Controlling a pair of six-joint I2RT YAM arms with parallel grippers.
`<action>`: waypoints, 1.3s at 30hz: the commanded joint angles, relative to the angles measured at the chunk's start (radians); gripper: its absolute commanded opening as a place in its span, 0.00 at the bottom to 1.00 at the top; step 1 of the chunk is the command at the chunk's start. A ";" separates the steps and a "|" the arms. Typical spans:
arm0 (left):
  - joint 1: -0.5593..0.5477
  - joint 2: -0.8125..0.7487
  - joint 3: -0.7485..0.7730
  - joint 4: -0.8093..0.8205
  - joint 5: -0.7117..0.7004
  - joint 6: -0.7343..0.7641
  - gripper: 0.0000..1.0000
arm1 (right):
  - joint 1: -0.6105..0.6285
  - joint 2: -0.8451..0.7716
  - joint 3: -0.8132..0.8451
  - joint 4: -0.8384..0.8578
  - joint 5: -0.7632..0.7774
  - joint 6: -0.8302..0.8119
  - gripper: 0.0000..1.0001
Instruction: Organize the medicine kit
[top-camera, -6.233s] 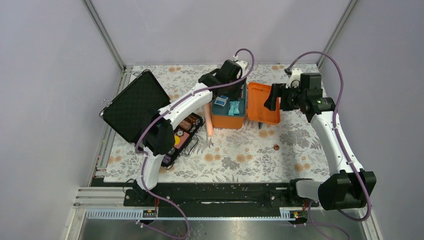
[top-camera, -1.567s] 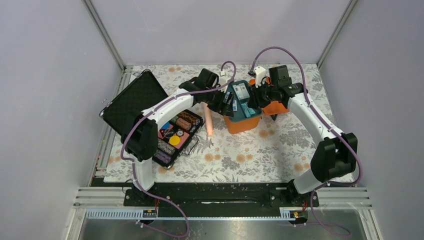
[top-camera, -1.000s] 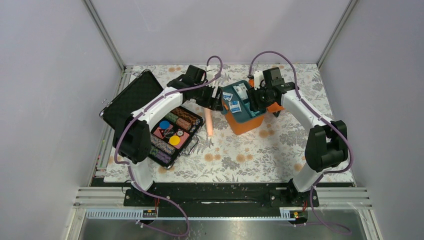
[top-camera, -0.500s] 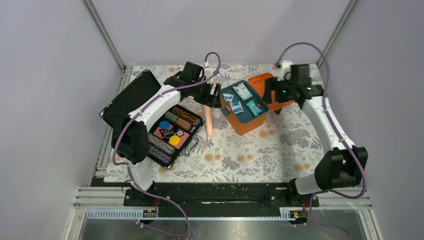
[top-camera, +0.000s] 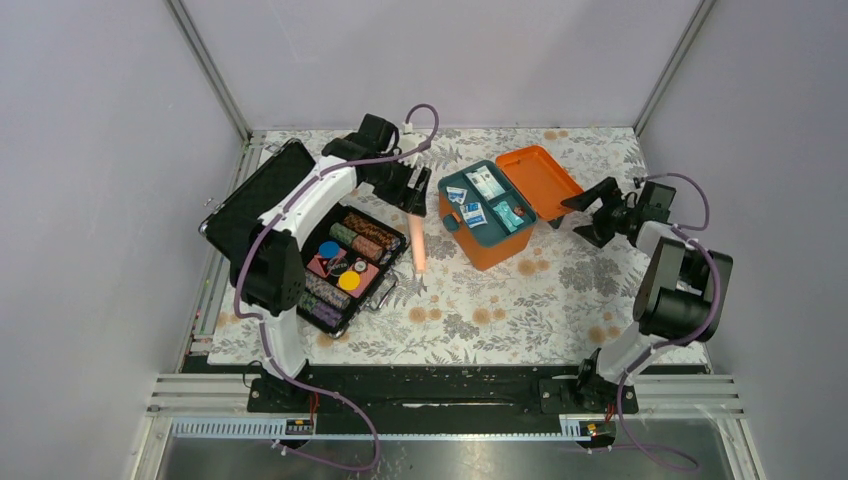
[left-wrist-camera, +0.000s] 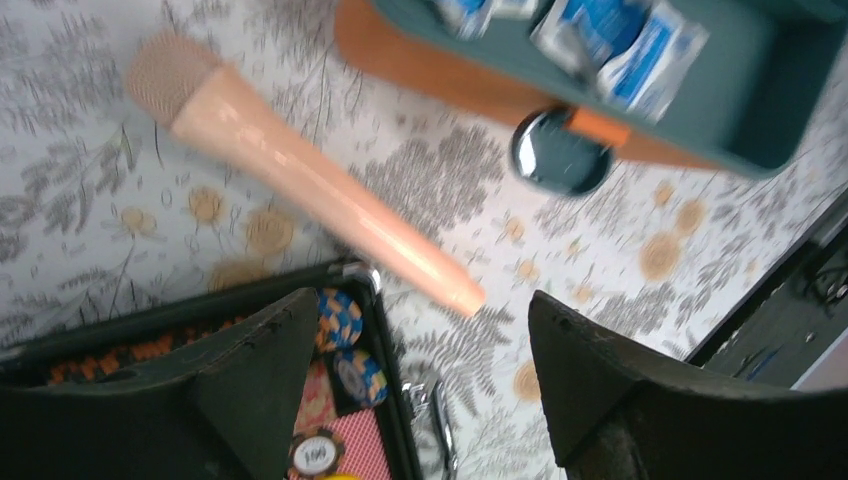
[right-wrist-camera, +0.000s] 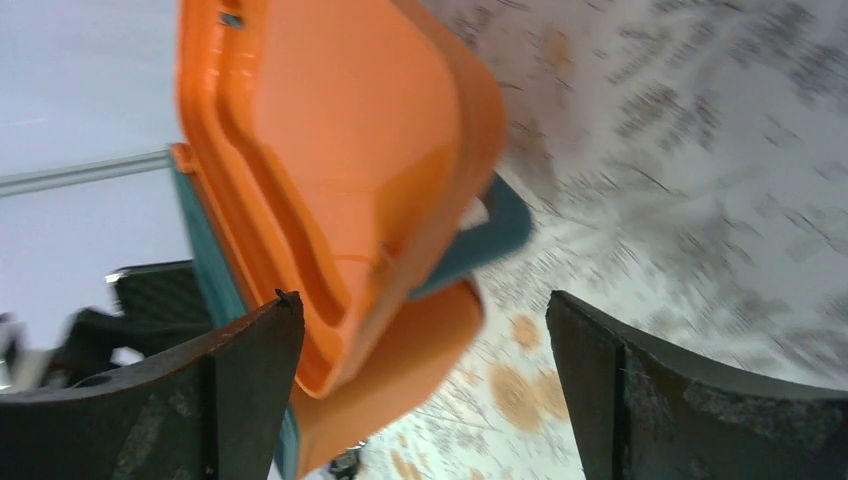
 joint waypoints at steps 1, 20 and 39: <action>0.048 0.011 0.020 -0.152 -0.031 0.167 0.77 | 0.001 0.083 0.024 0.432 -0.239 0.245 0.98; 0.130 -0.021 -0.071 -0.122 -0.142 0.215 0.77 | -0.009 0.115 0.038 0.842 -0.365 0.464 0.92; 0.130 -0.005 -0.108 -0.048 -0.042 0.116 0.76 | 0.266 -0.388 0.068 0.199 -0.341 -0.092 0.91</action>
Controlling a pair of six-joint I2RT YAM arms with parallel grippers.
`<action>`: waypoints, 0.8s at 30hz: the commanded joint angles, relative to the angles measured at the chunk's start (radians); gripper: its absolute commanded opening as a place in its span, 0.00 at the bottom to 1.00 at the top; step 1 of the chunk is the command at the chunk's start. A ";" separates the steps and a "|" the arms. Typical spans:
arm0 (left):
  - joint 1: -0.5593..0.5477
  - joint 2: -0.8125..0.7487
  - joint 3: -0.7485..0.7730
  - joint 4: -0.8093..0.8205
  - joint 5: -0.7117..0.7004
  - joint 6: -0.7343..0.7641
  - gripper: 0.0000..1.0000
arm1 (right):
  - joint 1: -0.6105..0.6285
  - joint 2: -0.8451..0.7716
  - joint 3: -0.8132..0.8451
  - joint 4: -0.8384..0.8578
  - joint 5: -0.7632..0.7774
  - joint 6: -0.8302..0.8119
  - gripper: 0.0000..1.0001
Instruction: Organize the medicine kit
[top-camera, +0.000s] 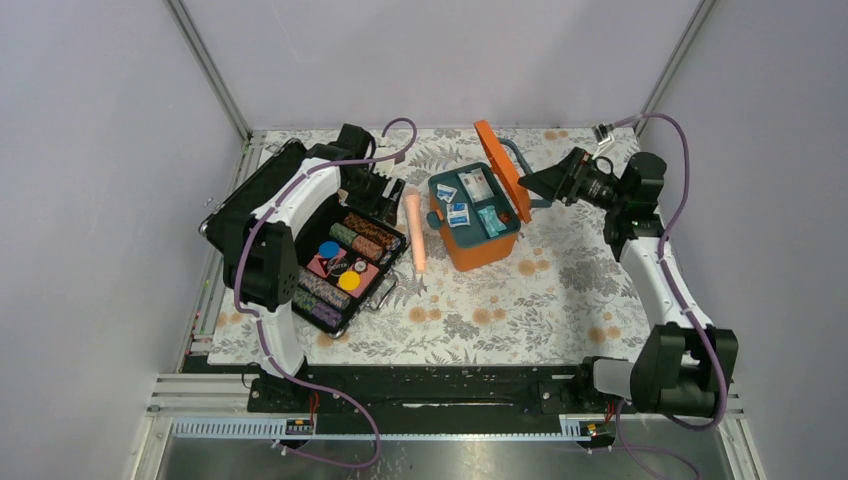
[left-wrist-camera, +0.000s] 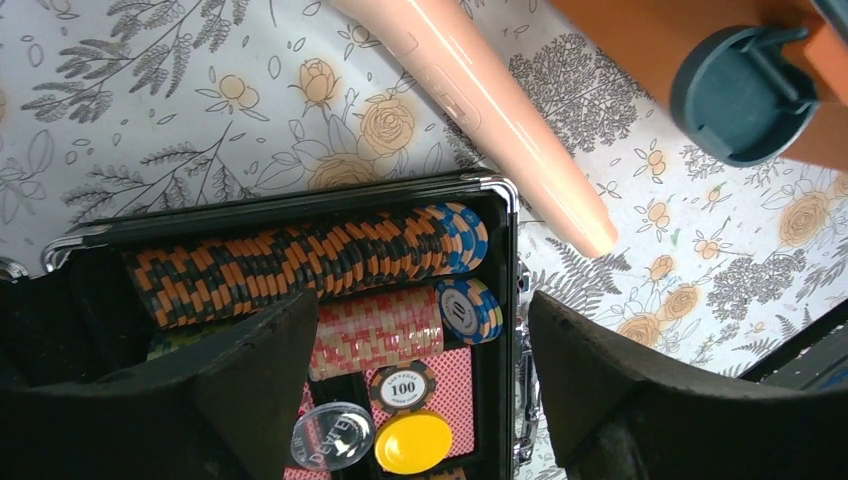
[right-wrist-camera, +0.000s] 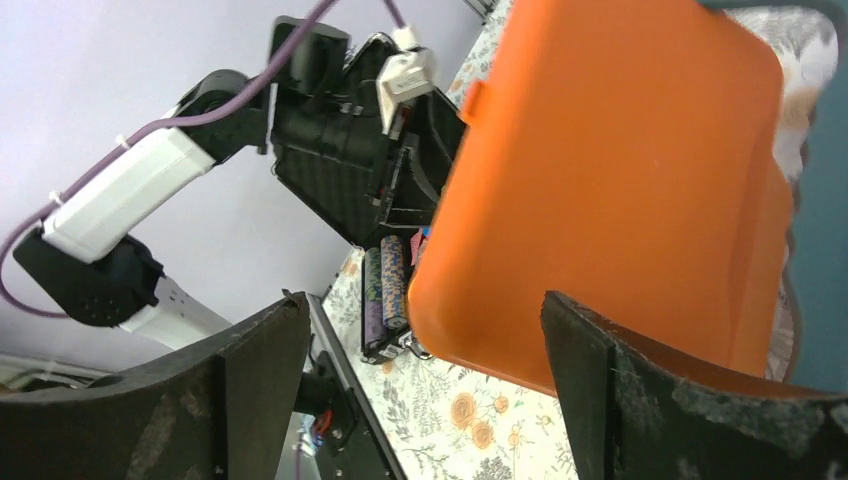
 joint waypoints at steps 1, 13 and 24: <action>0.005 -0.029 -0.026 0.058 0.059 -0.036 0.76 | 0.016 -0.051 0.108 -0.234 -0.007 -0.220 0.91; 0.005 0.011 -0.021 0.158 0.171 -0.240 0.76 | 0.041 0.047 0.139 -0.239 0.139 -0.285 0.87; 0.014 0.007 -0.065 0.249 0.222 -0.400 0.77 | 0.211 0.047 0.216 -0.289 0.017 -0.332 0.83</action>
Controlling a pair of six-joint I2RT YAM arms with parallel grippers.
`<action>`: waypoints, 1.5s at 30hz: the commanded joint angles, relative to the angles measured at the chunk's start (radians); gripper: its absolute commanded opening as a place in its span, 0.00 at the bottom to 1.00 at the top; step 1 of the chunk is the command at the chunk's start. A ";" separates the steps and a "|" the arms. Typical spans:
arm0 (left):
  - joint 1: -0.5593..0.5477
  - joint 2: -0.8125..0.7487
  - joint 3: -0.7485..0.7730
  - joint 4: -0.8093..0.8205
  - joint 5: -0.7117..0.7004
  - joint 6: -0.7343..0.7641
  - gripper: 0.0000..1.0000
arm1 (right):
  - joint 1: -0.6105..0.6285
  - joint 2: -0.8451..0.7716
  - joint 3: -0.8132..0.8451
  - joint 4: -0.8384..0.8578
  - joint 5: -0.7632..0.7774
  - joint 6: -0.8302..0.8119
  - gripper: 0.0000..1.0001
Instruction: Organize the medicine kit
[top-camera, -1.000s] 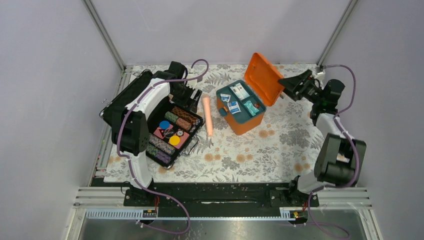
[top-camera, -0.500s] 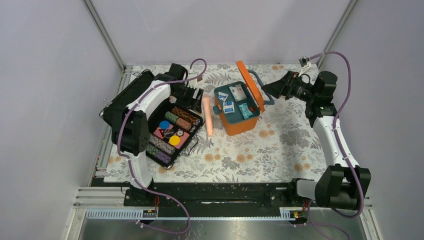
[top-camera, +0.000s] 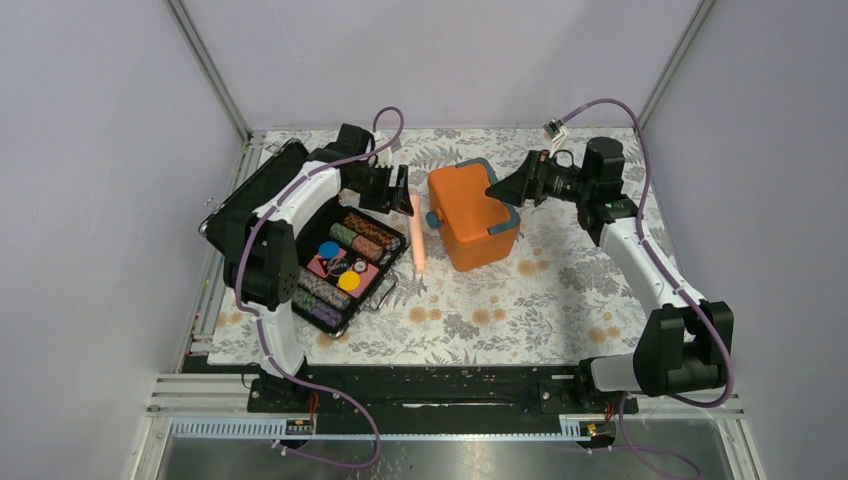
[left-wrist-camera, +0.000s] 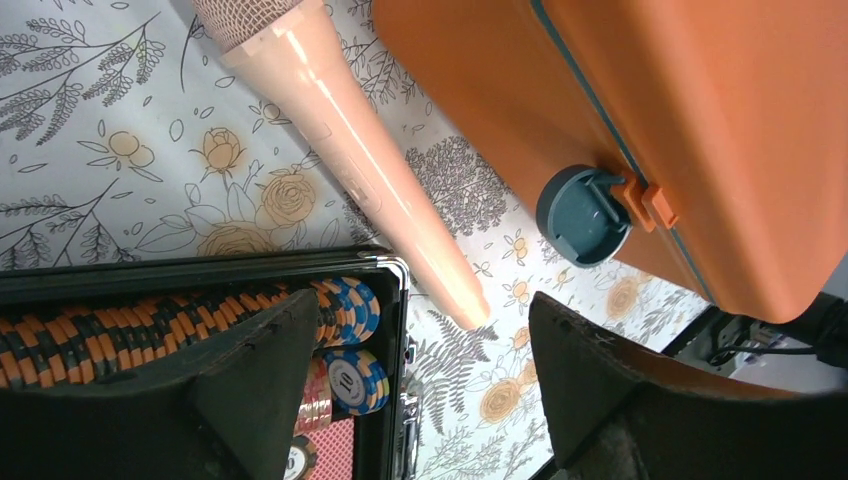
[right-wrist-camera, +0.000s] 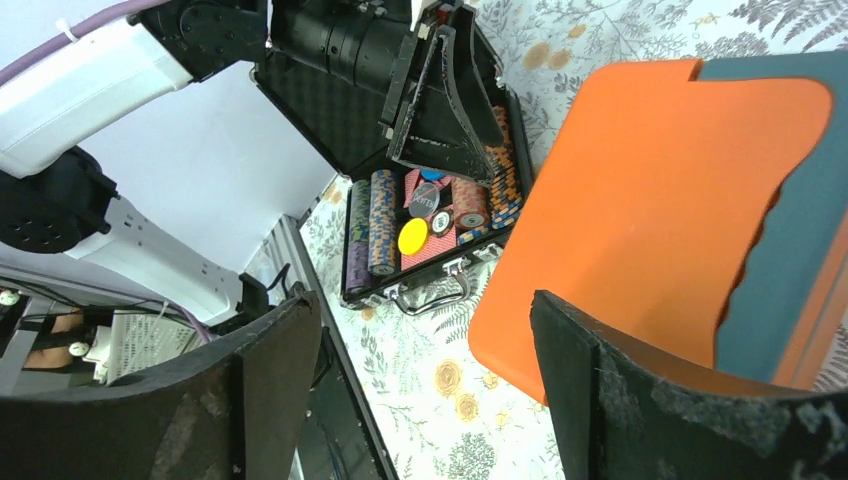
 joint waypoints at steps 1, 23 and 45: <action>0.009 0.001 -0.029 0.091 0.056 -0.119 0.77 | -0.016 -0.025 0.066 -0.035 -0.013 -0.051 0.82; 0.039 0.125 -0.162 0.572 0.446 -0.528 0.81 | -0.027 0.212 0.239 -0.423 0.311 -0.315 0.83; -0.009 0.167 -0.281 1.264 0.625 -0.884 0.80 | 0.051 0.408 0.348 -0.496 0.344 -0.380 0.83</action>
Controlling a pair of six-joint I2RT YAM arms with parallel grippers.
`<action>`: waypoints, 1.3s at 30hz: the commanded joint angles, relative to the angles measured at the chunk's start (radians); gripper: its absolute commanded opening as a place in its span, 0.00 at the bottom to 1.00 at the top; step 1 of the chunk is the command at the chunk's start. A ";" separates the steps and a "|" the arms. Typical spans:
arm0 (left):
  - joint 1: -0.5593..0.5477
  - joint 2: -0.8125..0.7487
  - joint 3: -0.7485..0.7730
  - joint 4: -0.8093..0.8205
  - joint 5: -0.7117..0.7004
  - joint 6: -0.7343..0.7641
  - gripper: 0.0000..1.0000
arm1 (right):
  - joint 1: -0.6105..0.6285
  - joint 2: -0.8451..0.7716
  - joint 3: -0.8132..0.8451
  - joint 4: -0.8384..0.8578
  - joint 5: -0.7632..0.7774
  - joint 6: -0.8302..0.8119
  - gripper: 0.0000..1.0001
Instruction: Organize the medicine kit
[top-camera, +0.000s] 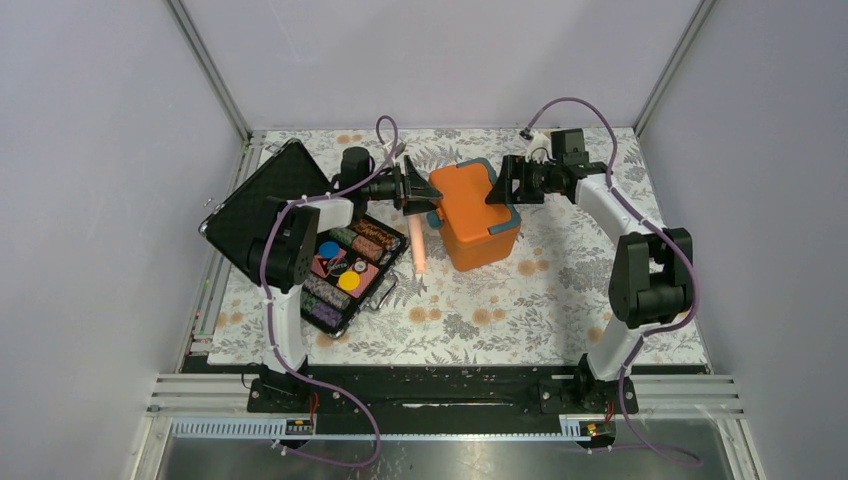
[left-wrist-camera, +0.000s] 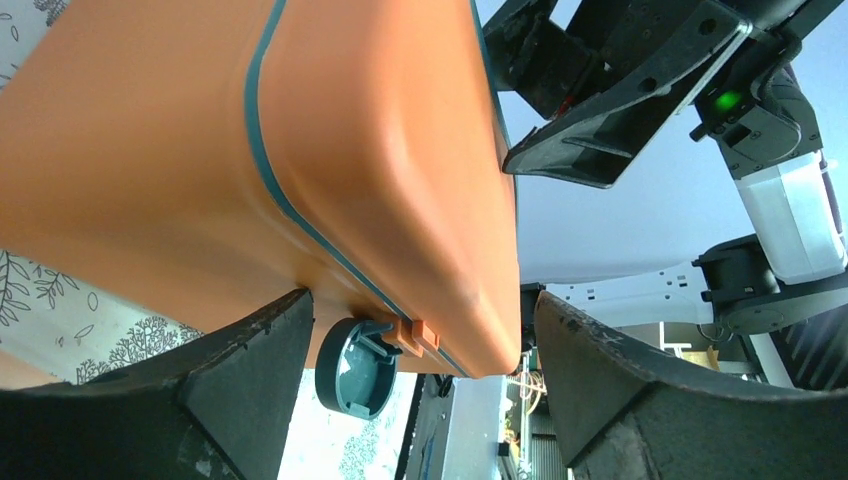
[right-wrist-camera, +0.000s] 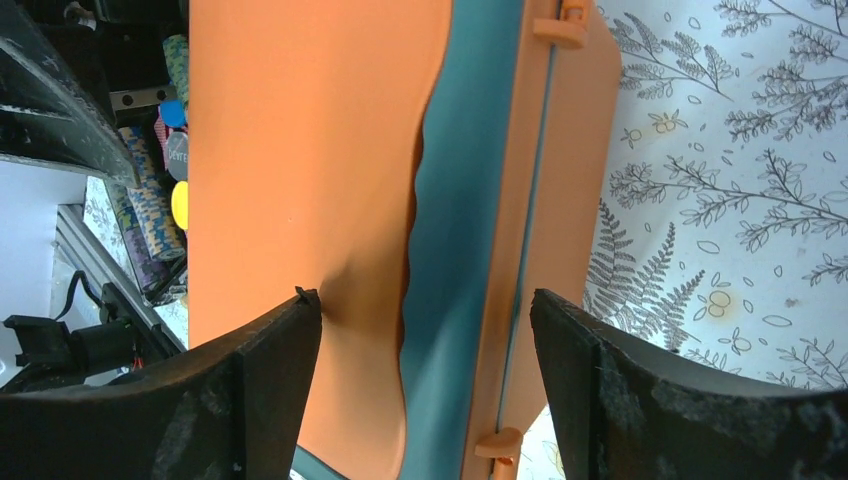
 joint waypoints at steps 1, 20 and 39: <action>-0.013 -0.005 0.054 -0.042 0.043 0.072 0.79 | 0.025 0.022 0.052 -0.009 0.022 -0.034 0.83; -0.058 -0.124 0.009 -0.221 0.083 0.238 0.73 | 0.059 0.104 0.048 -0.101 0.166 -0.091 0.83; -0.048 -0.229 0.009 -0.474 0.049 0.422 0.68 | 0.059 0.100 0.038 -0.091 0.187 -0.091 0.84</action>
